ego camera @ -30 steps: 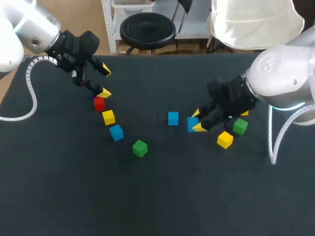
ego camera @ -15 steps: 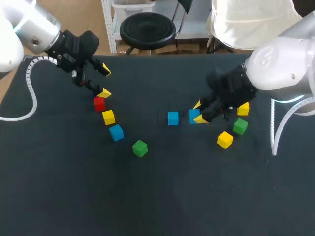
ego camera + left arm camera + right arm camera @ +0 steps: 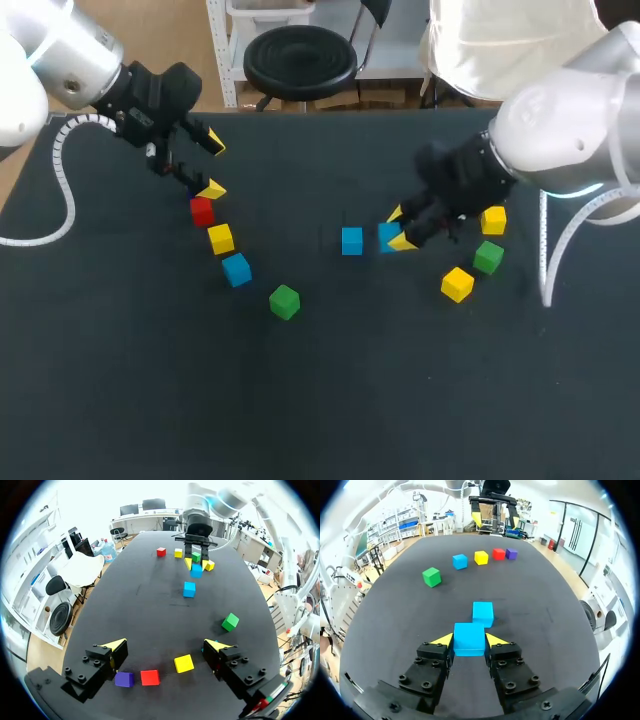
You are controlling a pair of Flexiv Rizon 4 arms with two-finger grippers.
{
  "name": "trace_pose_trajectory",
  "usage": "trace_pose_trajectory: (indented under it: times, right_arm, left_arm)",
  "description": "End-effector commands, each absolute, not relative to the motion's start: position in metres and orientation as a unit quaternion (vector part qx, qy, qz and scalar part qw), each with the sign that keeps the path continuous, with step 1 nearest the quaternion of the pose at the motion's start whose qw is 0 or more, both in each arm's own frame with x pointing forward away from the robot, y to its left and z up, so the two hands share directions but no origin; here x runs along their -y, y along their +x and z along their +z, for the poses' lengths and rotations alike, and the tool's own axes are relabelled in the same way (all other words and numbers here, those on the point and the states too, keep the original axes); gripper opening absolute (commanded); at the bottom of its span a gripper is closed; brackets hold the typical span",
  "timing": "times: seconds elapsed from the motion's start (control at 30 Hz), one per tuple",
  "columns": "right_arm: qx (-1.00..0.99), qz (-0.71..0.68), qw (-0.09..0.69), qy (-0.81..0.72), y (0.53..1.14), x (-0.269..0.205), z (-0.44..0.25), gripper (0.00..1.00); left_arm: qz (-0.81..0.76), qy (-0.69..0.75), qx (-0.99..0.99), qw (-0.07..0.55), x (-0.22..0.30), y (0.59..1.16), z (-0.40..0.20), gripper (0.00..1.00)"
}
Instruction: Place the blue cubes, place green cubes on the blue cubes, place the yellow cubes on the green cubes, then place the red cubes on the yellow cubes, and place purple cube on the red cubes.
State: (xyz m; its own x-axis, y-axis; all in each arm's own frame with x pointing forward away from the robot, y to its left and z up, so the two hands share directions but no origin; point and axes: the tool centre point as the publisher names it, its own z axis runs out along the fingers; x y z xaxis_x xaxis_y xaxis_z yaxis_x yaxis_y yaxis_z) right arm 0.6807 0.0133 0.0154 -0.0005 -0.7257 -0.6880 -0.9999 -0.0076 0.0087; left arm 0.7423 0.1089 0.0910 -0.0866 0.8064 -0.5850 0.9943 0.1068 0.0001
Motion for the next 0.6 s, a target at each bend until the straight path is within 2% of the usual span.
trace_pose_trajectory:
  times: [0.03, 0.6]
  right_arm:
    - [-0.656, 0.272, 0.257, -0.656, 0.683, -0.017, 0.01, 0.0]
    - [-0.658, 0.282, 0.252, -0.651, 0.682, -0.017, -0.002, 0.0]
  left_arm:
    - [-0.205, 0.636, -0.708, 0.229, -0.109, 0.741, 0.091, 1.0]
    - [-0.205, 0.636, -0.708, 0.229, -0.109, 0.741, 0.091, 1.0]
